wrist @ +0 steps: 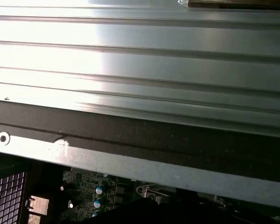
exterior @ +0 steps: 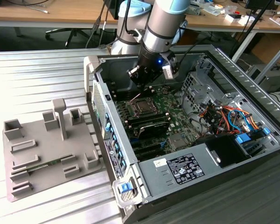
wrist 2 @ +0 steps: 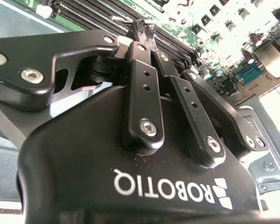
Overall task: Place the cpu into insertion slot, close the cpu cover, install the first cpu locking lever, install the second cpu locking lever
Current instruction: 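Install the first cpu locking lever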
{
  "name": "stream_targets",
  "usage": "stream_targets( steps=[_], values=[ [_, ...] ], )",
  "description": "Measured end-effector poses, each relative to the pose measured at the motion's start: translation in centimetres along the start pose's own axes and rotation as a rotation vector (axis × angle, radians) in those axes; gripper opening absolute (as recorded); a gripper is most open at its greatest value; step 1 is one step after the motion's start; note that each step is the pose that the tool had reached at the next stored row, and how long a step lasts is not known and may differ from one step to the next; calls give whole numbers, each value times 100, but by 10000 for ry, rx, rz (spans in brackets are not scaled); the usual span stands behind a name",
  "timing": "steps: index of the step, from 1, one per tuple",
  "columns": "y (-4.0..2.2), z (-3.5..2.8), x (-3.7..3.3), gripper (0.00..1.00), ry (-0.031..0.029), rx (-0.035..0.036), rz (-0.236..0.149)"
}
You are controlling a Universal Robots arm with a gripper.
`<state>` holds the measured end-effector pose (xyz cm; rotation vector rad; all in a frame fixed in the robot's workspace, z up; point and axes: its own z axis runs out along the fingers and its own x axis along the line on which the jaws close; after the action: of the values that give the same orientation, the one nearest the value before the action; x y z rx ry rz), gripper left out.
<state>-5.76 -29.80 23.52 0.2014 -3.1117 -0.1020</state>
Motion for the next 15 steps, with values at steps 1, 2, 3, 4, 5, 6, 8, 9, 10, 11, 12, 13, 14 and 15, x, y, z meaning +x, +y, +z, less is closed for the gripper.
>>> stream_targets(
  steps=[1,2,3,4,5,6,8,9,10,11,12,13,14,15],
  values=[
    [0,6,-1,11,2,2,-11],
    [-2,17,-6,11,3,2,-30],
    [-3,30,-13,11,5,2,-61],
    [-6,45,-28,11,9,3,-100],
    [-8,49,-41,11,10,4,-105],
    [-10,54,-53,11,10,4,-106],
    [-16,67,-91,11,9,3,-108],
    [-18,70,-104,11,10,3,-110],
    [-21,77,-120,11,10,3,-111],
    [-22,83,-131,11,9,2,-111],
    [-24,89,-143,11,10,4,-112],
    [-26,94,-153,11,11,4,-112],
    [-32,105,-175,11,10,3,-111],
    [-38,109,-182,11,11,4,-111]
  ],
)
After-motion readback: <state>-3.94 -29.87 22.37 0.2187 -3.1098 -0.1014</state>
